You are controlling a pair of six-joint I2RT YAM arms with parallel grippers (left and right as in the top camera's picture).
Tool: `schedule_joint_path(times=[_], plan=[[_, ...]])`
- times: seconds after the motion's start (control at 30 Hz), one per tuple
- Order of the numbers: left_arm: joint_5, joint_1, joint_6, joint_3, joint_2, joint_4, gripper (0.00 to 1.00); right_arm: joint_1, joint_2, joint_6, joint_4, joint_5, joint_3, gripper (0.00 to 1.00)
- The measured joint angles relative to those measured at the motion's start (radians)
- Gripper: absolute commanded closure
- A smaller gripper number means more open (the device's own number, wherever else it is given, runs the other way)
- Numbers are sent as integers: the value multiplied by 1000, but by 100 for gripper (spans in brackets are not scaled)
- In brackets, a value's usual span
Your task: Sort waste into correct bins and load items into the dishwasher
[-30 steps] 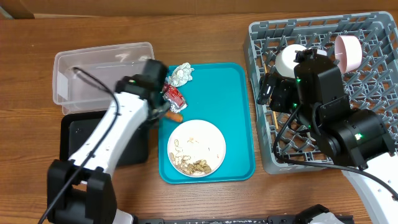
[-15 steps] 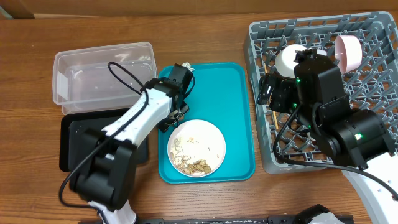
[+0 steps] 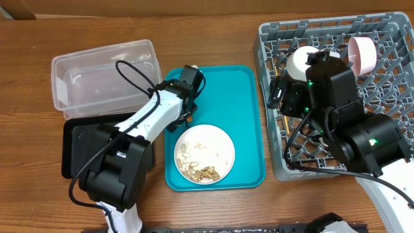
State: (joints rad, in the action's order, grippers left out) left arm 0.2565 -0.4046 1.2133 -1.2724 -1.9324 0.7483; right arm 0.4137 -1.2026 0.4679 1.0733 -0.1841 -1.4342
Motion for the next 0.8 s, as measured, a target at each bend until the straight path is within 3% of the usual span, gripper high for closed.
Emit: schedule_joint_path(times=[0.07,0.2,0.5,0.7,0.8], plan=[[2,0,7,0,-1,-3,56,0,0,0,0,0,0,0],[1,0,10,0,-1,1,49,0,0,0,0,0,0,0],[1,-2,10,-4,-2,35,47,0,0,0,0,0,0,0],[6,-2,10,6,-2,36,49,0,0,0,0,0,0,0],[10,-5,12,9,-2,31,59,0,0,0,0,0,0,0]])
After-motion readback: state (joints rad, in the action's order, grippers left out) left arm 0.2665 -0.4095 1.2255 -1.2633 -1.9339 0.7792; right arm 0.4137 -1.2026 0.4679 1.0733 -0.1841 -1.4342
